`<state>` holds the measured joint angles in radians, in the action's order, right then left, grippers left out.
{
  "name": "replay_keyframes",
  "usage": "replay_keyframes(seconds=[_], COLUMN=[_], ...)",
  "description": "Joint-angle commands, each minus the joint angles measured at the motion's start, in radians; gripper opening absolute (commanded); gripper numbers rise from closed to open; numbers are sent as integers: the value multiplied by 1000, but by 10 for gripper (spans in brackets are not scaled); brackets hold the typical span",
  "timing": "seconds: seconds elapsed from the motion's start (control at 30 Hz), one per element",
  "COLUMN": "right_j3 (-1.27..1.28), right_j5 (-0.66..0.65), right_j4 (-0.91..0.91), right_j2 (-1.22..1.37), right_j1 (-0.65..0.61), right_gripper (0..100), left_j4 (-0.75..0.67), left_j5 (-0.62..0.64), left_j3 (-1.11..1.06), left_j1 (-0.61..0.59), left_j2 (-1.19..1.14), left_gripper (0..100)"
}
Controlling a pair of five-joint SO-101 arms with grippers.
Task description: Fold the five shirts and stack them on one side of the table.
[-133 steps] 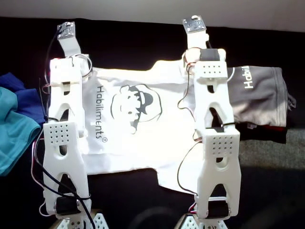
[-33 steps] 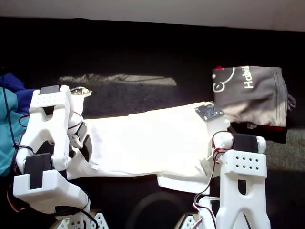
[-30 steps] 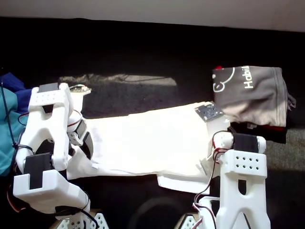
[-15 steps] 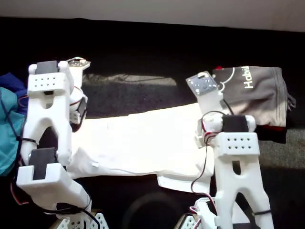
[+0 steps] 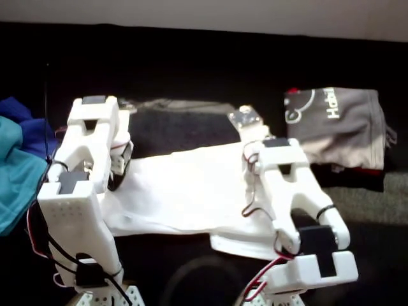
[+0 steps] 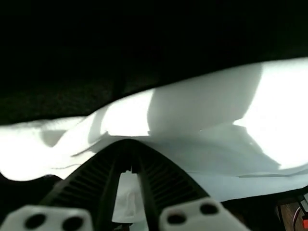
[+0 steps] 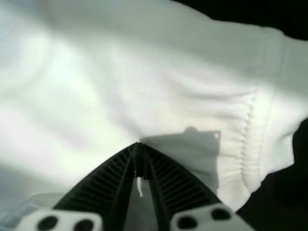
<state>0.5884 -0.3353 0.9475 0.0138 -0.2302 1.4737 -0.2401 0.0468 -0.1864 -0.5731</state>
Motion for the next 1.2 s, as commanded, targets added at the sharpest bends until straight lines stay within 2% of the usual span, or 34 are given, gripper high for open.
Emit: replay_keyframes(seconds=[0.0, 0.13, 0.27, 0.5, 0.57, 0.67, 0.8, 1.1, 1.17], right_j3=[-119, -272, -420, -760, -825, -865, -849, -565, -479], right_j5=[3, 3, 5, 9, 9, 9, 9, 5, 5], right_j4=[-18, -16, 5, 191, 260, 292, 329, 329, 329], right_j2=[61, 166, 305, 503, 506, 473, 378, 45, -27], right_j1=[28, 42, 42, 47, 44, 42, 41, 39, 39], right_gripper=[8, 8, 8, 8, 8, 8, 8, 8, 8], left_j4=[-46, -40, 41, 267, 301, 302, 302, 301, 265], left_j5=[8, 54, 51, 52, 52, 52, 52, -3, -3], left_j3=[142, 363, 595, 1116, 1190, 1178, 1043, 456, 340], left_j1=[-27, -99, -117, -113, -114, -125, -125, -68, -65], left_j2=[-67, -173, -325, -545, -565, -536, -418, 35, 85], left_gripper=[9, 9, 9, 9, 9, 9, 9, 9, 9])
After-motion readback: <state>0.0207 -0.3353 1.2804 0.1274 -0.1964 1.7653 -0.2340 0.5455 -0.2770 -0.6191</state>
